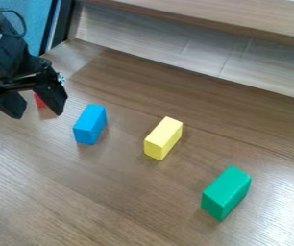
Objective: Pick up the white rectangle block and put it on top of the blue rectangle block
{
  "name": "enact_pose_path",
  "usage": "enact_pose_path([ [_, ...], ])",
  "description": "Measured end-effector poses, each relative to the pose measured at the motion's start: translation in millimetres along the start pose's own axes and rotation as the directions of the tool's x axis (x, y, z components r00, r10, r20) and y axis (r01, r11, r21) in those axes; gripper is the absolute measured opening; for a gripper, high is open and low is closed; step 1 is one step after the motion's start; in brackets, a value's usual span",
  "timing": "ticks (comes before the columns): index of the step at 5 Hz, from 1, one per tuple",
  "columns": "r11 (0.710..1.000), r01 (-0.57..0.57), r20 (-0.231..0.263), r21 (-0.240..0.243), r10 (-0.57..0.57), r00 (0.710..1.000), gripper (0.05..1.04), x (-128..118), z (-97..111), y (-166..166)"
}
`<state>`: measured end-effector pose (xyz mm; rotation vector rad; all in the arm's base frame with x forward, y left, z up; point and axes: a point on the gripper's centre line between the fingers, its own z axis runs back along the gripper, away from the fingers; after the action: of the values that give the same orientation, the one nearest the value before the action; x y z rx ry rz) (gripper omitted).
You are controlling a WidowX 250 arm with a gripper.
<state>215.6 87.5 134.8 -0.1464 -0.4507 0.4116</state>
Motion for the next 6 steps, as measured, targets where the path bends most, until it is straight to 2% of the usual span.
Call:
enact_pose_path([
  [2, 1.0, -0.017, -0.032, 0.003, 0.017, 0.999, 1.0, 3, -14, -4],
  [3, 0.999, -0.026, -0.041, 0.031, 0.028, 0.999, 1.0, 23, -28, -11],
  [4, 0.999, -0.011, -0.051, 0.038, 0.013, 0.999, 1.0, 40, -42, -20],
  [5, 0.998, 0.041, -0.108, 0.049, -0.036, 0.994, 1.0, 56, -71, -39],
  [6, 0.995, 0.101, -0.144, 0.021, -0.097, 0.985, 1.0, 63, -94, -64],
])
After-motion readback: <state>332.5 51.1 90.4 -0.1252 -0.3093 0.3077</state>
